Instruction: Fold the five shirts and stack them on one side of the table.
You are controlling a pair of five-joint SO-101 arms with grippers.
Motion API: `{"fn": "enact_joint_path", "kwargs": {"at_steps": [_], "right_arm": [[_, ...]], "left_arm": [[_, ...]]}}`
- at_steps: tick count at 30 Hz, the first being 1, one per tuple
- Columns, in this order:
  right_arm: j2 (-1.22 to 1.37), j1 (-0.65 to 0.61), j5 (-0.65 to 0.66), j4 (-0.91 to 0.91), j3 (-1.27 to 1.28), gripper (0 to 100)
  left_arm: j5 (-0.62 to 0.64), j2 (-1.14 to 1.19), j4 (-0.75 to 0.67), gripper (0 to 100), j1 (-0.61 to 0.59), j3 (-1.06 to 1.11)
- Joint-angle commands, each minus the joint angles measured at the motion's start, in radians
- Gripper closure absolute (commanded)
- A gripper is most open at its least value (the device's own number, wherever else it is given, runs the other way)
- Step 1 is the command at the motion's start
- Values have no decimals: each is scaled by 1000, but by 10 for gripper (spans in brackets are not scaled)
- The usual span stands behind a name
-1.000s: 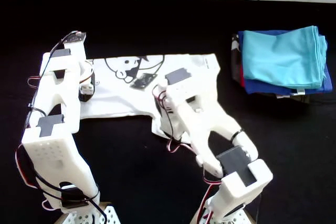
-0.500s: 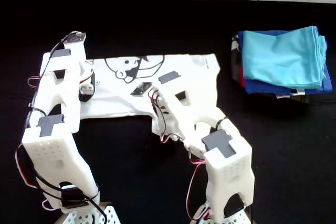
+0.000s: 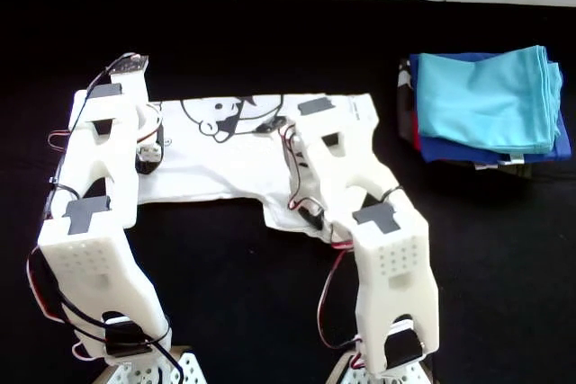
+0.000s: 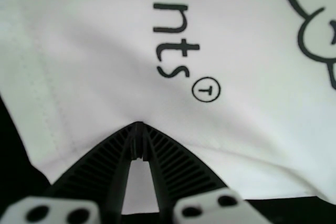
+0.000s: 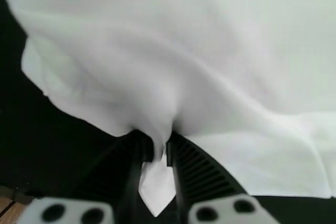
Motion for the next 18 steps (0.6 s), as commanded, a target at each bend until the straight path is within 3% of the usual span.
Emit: {"fn": "enact_joint_path", "kwargs": {"at_steps": [1, 10, 18], "right_arm": [[-4, 22, 8, 108, -193, 992], [4, 99, 8, 134, -486, 992], [24, 130, 3, -128, -518, 992]], "left_arm": [[2, 4, -20, 992, 7, -1], [2, 4, -20, 992, 7, -1], [2, 4, -20, 992, 7, -1]]}}
